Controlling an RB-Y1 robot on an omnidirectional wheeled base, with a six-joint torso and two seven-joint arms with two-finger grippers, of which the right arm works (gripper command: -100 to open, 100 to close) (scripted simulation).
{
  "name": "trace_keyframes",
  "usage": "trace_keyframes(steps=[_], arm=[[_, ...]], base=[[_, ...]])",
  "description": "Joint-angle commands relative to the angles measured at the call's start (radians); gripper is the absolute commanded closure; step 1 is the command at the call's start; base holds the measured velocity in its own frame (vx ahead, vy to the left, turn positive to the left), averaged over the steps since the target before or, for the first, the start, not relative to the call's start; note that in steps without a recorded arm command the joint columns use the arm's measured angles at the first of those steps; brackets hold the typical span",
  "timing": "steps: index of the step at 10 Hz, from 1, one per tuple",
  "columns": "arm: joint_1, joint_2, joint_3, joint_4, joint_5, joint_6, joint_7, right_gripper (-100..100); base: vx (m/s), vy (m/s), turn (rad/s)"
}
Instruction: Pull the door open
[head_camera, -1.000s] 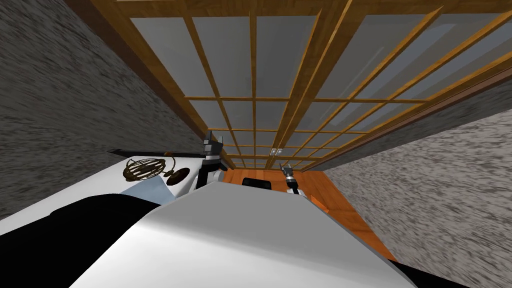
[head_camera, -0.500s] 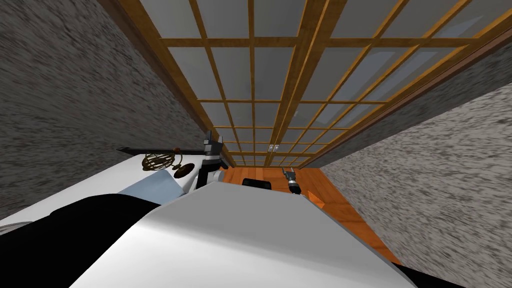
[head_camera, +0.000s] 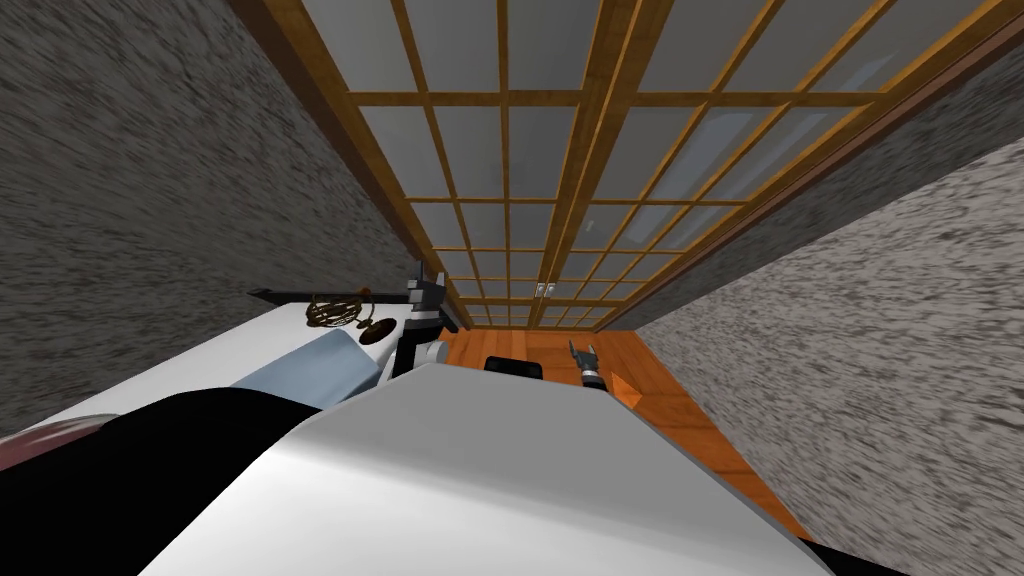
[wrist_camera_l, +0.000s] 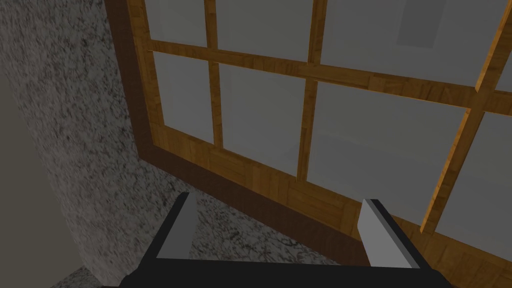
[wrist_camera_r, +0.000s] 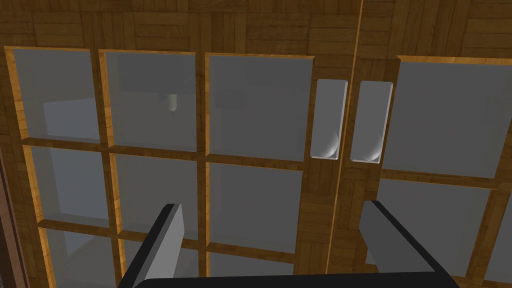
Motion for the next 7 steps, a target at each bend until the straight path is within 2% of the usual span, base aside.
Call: trace_keyframes(steps=[1,4,6,7], arm=[[-0.008,-0.006,-0.013,0.042,-0.007,-0.015,0.012,-100],[0.004,-0.006,-0.032,0.059,-0.015,-0.008,0.027,-100],[0.020,-0.005,-0.066,0.086,-0.030,0.005,0.054,-100],[0.020,-0.005,-0.066,0.072,-0.030,0.005,0.054,-100]], base=[[-0.096,-0.017,-0.002],[-0.053,-0.010,0.008],[-0.125,-0.038,0.034],[-0.110,-0.025,0.005]])
